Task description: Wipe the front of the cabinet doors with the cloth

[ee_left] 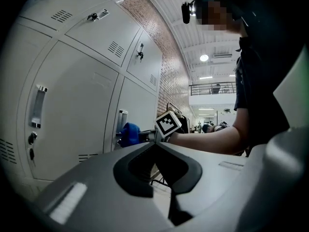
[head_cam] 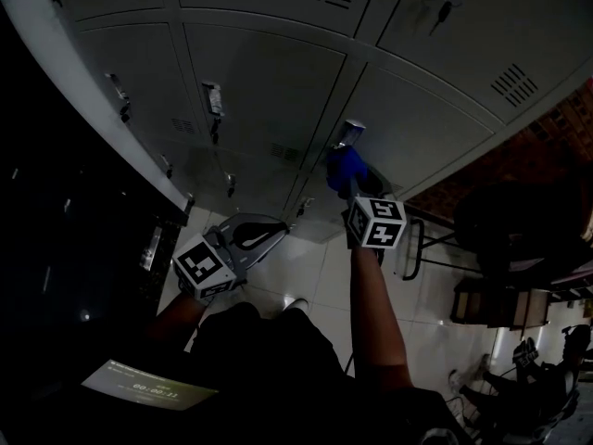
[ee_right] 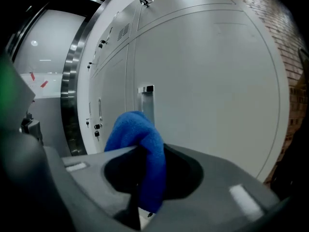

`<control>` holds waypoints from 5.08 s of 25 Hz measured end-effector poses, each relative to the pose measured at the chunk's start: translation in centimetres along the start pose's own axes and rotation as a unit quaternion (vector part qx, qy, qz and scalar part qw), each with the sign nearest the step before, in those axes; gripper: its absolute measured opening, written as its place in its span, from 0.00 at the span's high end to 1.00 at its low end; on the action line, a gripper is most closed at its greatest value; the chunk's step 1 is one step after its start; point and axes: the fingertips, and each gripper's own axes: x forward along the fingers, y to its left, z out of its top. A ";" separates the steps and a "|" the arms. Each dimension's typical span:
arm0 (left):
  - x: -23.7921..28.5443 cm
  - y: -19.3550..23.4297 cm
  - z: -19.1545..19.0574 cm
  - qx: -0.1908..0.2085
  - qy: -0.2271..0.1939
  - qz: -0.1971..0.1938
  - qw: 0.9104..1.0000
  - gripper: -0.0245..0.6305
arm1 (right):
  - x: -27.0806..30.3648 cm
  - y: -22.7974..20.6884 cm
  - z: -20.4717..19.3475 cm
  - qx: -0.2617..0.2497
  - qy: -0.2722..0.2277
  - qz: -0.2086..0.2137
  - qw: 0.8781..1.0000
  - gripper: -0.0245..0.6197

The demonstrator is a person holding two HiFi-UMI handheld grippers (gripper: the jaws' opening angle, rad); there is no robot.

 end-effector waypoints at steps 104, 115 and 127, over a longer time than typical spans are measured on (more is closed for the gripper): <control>4.7 1.7 -4.5 -0.009 0.002 -0.037 0.999 0.96 | -4.6 -16.0 -11.4 0.080 0.001 -0.217 0.973 0.85; 5.1 0.7 -3.6 -0.008 -0.001 -0.029 1.000 0.96 | -7.1 -16.4 -10.6 0.094 -0.028 -0.199 0.975 0.85; 4.8 -1.2 -1.4 0.005 -0.006 -0.041 0.999 0.96 | -11.1 2.8 -2.8 0.029 -0.094 0.078 0.992 0.85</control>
